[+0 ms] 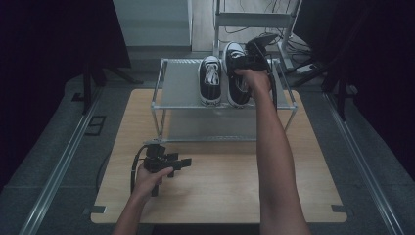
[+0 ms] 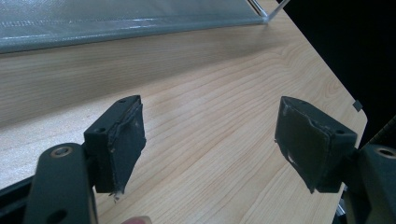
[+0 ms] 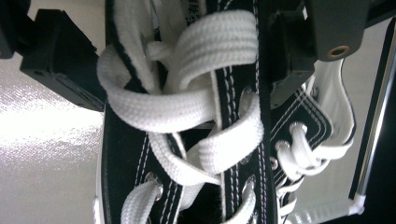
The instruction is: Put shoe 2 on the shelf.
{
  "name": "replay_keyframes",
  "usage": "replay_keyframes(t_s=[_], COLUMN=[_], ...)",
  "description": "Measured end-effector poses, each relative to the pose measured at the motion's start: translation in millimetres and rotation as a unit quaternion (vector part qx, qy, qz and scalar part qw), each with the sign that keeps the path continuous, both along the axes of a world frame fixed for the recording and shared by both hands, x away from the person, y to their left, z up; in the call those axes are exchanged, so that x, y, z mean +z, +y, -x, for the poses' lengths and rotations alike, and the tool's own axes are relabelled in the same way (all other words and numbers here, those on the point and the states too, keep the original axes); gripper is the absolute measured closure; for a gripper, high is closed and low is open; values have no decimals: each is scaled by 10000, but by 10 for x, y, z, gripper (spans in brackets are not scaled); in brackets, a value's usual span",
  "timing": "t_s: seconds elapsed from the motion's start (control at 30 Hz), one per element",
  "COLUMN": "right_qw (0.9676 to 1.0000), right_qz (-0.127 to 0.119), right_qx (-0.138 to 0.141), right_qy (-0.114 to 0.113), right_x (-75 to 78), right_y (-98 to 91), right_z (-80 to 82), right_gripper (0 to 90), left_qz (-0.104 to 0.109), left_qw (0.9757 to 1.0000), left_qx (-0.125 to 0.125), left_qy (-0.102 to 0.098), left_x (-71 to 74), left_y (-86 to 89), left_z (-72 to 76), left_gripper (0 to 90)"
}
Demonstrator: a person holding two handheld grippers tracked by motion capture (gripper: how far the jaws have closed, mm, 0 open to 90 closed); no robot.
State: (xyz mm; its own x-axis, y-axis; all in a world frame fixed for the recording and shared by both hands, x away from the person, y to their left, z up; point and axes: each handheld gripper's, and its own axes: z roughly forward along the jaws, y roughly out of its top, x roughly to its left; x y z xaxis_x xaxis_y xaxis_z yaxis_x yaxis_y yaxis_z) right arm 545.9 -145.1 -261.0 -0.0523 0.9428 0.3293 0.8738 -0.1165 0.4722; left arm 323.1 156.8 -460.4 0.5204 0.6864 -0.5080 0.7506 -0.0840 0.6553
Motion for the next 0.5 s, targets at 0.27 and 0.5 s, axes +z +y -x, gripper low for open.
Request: replay_keyframes(t_s=[0.27,0.5], right_qw=[10000,9997], right_qz=[-5,-44], right_qx=[-93,-220], right_qy=[36,56], right_x=[-2,-45], right_y=[56,76], right_z=[-75,-133], right_gripper=[197,197], left_qz=[12,17], left_qw=[10000,10000], left_qx=[19,30], left_qy=[-2,-27], left_x=[2,7], left_y=[17,34], left_z=[-2,-2], left_gripper=[243,243])
